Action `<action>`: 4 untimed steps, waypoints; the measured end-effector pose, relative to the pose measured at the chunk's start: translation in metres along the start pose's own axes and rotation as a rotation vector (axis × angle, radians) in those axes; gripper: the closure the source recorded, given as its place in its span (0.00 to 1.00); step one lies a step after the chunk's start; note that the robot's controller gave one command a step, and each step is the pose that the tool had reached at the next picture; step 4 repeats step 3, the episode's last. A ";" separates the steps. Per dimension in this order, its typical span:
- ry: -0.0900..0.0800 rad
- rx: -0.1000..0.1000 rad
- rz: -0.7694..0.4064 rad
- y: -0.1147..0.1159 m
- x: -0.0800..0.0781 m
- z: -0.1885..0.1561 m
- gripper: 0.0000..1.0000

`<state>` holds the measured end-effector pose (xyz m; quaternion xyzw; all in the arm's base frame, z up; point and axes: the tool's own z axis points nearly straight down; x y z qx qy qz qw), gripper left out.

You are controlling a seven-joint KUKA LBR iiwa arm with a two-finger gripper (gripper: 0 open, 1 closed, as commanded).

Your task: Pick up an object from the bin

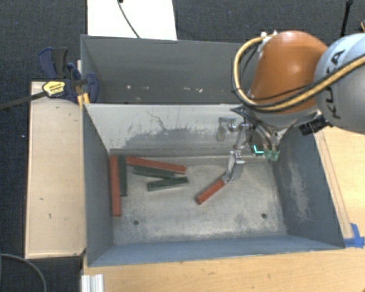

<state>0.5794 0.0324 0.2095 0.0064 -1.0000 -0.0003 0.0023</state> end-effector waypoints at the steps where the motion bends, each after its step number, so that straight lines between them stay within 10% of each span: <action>1: 0.001 0.000 -0.030 -0.007 0.003 0.143 0.00; 2: -0.006 0.000 -0.028 -0.007 0.001 0.139 1.00; 3: -0.016 0.001 -0.064 -0.033 0.003 -0.010 1.00; 4: -0.016 0.001 -0.064 -0.033 0.003 -0.010 1.00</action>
Offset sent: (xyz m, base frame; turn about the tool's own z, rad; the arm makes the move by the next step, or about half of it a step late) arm -0.0019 -0.0072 -0.1395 -0.0315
